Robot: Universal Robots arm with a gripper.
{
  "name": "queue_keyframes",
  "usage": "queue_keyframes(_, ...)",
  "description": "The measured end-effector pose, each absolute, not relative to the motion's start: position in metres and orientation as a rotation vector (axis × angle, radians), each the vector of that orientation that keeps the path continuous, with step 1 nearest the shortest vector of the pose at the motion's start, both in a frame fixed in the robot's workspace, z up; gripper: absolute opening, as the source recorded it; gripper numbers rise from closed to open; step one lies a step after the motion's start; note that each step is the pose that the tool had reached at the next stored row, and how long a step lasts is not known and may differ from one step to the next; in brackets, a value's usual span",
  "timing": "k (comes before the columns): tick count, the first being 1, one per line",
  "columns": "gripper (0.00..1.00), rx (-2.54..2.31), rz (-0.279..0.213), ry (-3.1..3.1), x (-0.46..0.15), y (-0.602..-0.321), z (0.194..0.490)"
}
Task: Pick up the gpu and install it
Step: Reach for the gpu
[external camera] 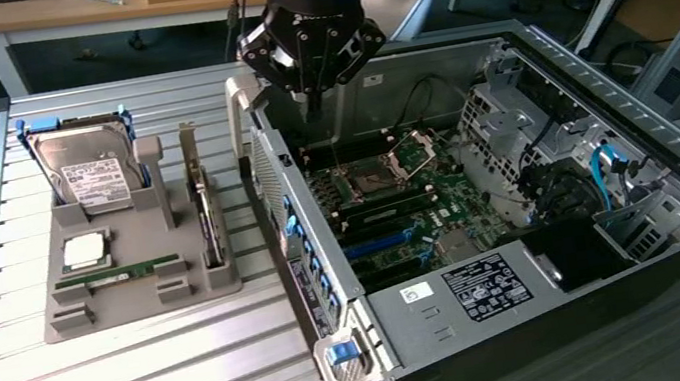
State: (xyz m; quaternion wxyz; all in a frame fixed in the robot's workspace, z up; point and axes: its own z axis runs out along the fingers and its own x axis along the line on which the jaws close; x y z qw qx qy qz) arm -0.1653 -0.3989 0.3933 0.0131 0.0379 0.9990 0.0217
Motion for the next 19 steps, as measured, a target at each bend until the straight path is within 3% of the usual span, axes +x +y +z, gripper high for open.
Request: queue_keyframes(19, 0.11, 0.118, 0.068, 3.112, -0.1696, -0.3989, 0.3933)
